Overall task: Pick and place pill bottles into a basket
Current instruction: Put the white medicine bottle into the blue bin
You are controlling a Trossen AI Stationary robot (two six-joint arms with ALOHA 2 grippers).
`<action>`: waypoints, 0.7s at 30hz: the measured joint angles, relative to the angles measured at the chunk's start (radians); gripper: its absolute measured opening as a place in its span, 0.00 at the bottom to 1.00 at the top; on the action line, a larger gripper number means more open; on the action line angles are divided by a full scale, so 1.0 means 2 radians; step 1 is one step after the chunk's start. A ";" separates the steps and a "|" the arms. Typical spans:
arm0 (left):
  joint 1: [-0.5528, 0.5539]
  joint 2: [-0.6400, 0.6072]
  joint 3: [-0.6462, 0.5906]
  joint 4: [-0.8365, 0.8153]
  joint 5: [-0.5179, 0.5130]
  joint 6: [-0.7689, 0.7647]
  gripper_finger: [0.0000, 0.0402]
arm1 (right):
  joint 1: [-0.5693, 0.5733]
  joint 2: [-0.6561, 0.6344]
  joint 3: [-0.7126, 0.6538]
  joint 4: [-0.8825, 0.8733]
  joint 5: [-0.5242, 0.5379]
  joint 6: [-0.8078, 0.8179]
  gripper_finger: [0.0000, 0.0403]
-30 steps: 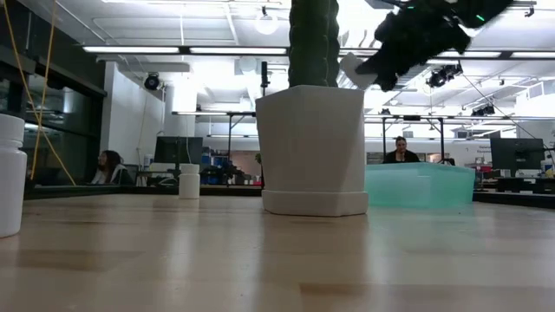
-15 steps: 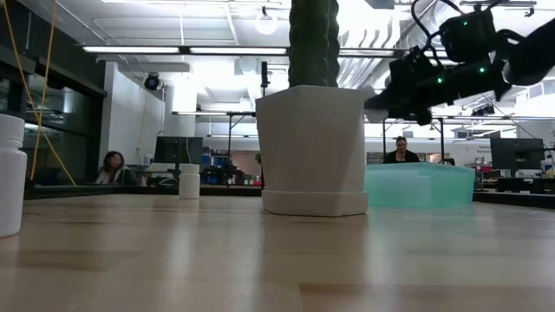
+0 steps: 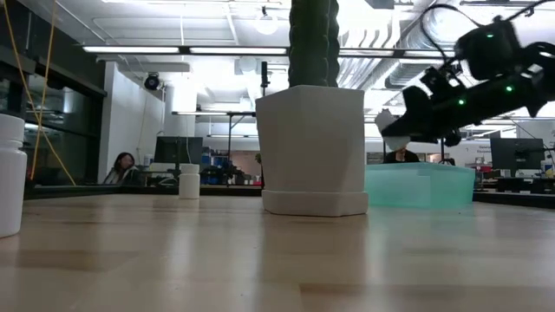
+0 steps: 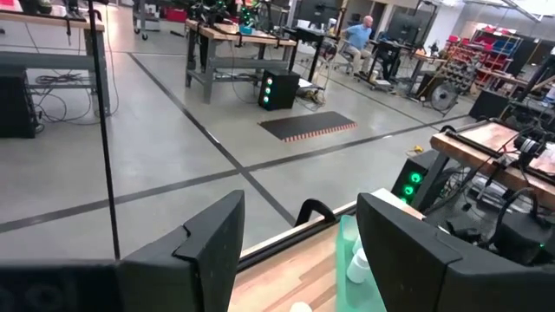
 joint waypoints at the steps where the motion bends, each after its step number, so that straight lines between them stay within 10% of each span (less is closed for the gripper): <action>1: 0.000 0.000 0.000 0.000 0.000 0.000 0.63 | 0.001 0.000 -0.010 0.024 -0.001 0.002 0.38; 21: 0.000 0.000 0.000 -0.010 0.000 -0.003 0.63 | 0.001 0.003 -0.032 0.064 -0.208 0.003 0.37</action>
